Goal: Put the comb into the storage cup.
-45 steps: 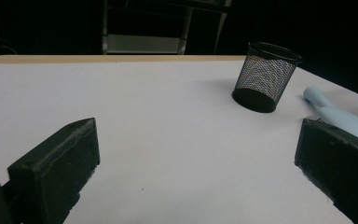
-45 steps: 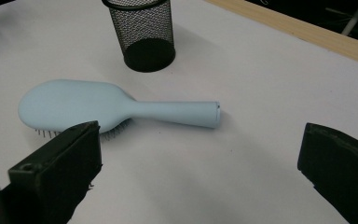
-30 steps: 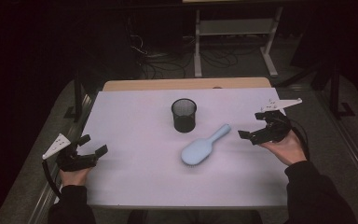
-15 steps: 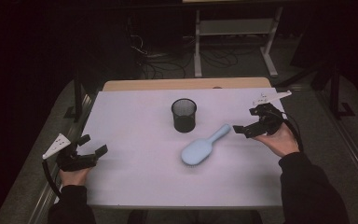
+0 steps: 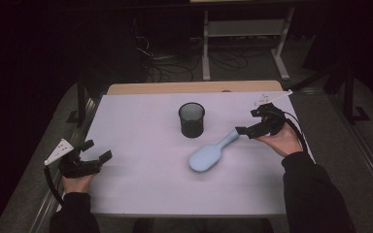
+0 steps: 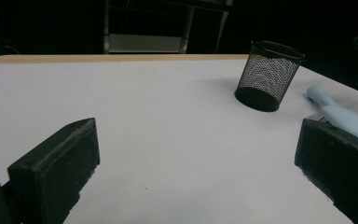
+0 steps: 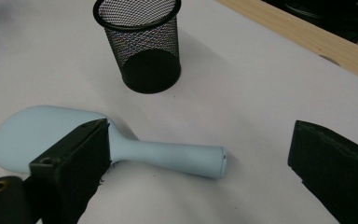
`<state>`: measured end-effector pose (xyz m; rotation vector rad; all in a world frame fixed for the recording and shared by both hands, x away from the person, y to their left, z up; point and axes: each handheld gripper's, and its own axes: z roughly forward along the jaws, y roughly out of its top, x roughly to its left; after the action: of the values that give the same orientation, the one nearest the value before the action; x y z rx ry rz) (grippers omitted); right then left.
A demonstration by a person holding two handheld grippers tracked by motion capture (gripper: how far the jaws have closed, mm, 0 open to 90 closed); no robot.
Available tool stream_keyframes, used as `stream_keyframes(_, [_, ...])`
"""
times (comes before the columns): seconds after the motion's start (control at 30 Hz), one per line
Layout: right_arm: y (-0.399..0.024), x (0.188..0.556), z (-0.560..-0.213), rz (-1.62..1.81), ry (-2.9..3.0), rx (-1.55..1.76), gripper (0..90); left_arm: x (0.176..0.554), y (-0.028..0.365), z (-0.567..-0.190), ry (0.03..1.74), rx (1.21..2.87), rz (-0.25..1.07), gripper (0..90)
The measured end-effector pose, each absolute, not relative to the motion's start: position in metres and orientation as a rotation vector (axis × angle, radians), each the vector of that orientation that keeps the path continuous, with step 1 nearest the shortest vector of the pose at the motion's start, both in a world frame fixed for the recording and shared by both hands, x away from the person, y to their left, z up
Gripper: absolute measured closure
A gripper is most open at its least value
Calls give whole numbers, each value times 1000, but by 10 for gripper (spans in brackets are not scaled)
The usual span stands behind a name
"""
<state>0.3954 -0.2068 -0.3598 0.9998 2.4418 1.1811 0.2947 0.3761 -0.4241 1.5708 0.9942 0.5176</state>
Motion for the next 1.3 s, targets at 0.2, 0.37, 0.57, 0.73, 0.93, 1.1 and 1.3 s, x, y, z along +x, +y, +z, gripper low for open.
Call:
stream_keyframes(0.2, [-200, 404, -365, 1182, 2457, 990, 98, 295, 376, -424, 994, 1570, 519, 0])
stream_keyframes(0.37, [-196, 408, -368, 1196, 2461, 985, 129, 295, 376, -424, 995, 1577, 519, 0])
stream_keyframes(0.57, [-191, 413, -374, 1197, 2478, 984, 144, 296, 376, -424, 991, 1576, 517, 0])
stream_keyframes(0.73, [-188, 417, -379, 1199, 2465, 955, 203, 296, 377, -425, 992, 1577, 517, 0])
stream_keyframes(0.93, [-183, 421, -386, 1239, 2454, 964, 241, 296, 376, -424, 991, 1576, 519, 0])
stream_keyframes(1.1, [-180, 426, -392, 1266, 2460, 966, 297, 296, 377, -425, 994, 1575, 518, 0])
stream_keyframes(1.3, [-180, 432, -397, 1268, 2456, 1002, 329, 297, 377, -425, 995, 1576, 519, 0])
